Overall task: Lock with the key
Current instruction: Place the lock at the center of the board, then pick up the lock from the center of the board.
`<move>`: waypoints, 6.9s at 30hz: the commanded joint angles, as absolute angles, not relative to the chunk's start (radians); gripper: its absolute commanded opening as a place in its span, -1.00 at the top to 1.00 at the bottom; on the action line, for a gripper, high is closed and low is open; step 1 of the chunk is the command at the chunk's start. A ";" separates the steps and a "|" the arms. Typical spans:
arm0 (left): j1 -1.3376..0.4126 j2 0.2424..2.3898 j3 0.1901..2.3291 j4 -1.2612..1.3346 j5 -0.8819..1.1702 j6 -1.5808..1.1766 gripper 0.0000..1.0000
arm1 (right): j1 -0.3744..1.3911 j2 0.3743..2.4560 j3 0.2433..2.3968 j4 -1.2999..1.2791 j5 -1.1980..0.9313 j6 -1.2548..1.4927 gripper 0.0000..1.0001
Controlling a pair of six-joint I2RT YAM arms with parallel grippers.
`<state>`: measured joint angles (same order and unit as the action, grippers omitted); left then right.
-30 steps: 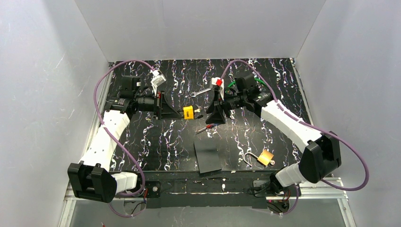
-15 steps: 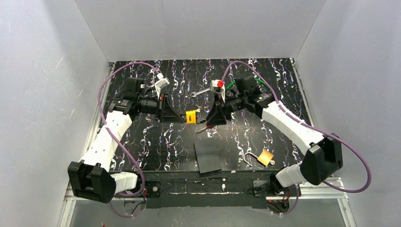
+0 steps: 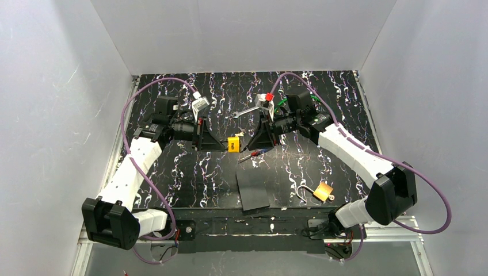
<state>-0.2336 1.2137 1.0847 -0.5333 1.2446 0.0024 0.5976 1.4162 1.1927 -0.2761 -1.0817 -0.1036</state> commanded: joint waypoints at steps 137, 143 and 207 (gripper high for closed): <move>-0.120 2.124 1.621 -0.762 0.996 0.147 1.00 | 0.388 1.295 0.979 -0.221 -0.981 -0.107 -0.96; -0.115 2.179 1.672 -0.801 0.986 0.167 1.00 | 0.387 1.308 0.982 -0.215 -0.984 -0.103 -0.96; -0.114 1.533 1.346 -0.801 0.766 0.204 -0.97 | 0.451 1.380 0.788 -1.007 0.121 -0.691 -0.97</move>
<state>-0.1131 1.5608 1.3495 -0.8080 0.7302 0.2070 0.4189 1.3639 0.7834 -1.0075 0.1276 -0.7055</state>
